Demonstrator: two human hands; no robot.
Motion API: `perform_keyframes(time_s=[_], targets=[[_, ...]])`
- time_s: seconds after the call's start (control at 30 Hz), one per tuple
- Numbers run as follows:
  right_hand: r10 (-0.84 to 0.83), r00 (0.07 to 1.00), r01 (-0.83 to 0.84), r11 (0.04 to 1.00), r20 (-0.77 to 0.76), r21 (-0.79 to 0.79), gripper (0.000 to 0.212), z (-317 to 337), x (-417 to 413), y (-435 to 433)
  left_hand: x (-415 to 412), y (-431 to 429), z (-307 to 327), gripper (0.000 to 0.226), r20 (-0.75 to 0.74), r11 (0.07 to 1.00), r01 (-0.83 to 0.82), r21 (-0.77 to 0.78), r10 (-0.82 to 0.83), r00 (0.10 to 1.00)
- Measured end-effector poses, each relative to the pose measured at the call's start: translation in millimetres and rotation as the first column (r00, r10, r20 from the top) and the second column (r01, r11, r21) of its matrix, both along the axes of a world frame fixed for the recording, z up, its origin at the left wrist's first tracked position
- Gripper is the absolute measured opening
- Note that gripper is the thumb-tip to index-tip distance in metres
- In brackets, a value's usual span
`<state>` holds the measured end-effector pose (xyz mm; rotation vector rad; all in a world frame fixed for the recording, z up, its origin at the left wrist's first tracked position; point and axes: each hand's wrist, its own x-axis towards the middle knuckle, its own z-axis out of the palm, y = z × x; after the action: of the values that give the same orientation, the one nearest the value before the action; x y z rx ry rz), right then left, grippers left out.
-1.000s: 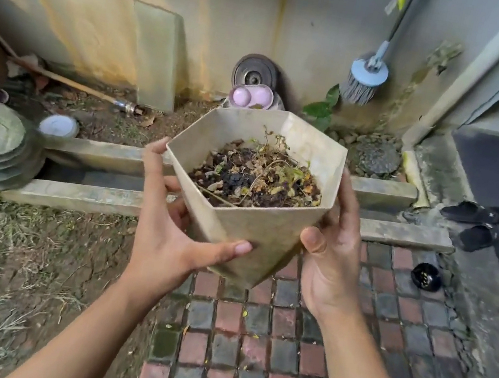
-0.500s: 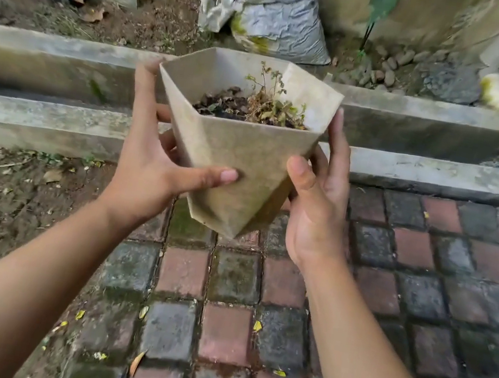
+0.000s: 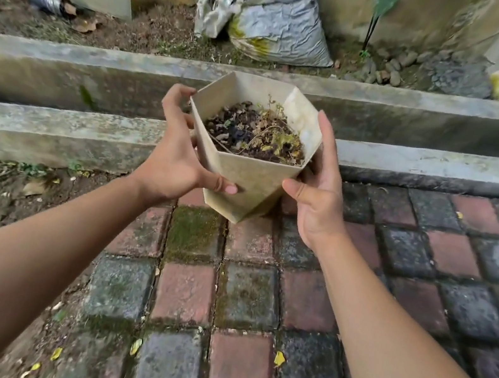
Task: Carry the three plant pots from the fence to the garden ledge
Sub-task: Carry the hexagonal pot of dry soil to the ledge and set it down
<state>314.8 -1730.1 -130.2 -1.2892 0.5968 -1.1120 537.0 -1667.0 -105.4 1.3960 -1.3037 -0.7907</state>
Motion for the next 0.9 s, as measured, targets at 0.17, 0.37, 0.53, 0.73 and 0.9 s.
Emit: perform_keyframes(time_s=[0.17, 0.37, 0.53, 0.73, 0.9], targets=[[0.023, 0.992, -0.03, 0.998, -0.121, -0.056, 0.088, -8, 7, -2, 0, -3, -21, 0.127, 0.045, 1.0, 0.006, 0.015, -0.007, 0.999], [0.008, 0.978, -0.011, 1.0, -0.208, -0.015, 0.077, -4, 13, 4, 2, 5, -44, 0.121, -0.017, 0.998, 0.03, 0.053, -0.029, 0.999], [-0.064, 0.936, 0.036, 0.996, -0.345, -0.085, 0.082, -7, 12, 5, 19, 2, -18, 0.106, -0.487, 0.947, 0.219, 0.236, -0.079, 0.87], [-0.097, 0.938, 0.068, 0.993, -0.332, -0.098, 0.084, -10, 13, 2, 16, -5, -3, 0.057, -0.424, 0.947, 0.068, 0.315, 0.077, 0.902], [-0.143, 0.96, 0.131, 0.989, -0.242, -0.063, 0.086, -13, 16, 4, 9, -3, -1, 0.065, -0.423, 0.953, 0.008, 0.303, 0.127, 0.897]])
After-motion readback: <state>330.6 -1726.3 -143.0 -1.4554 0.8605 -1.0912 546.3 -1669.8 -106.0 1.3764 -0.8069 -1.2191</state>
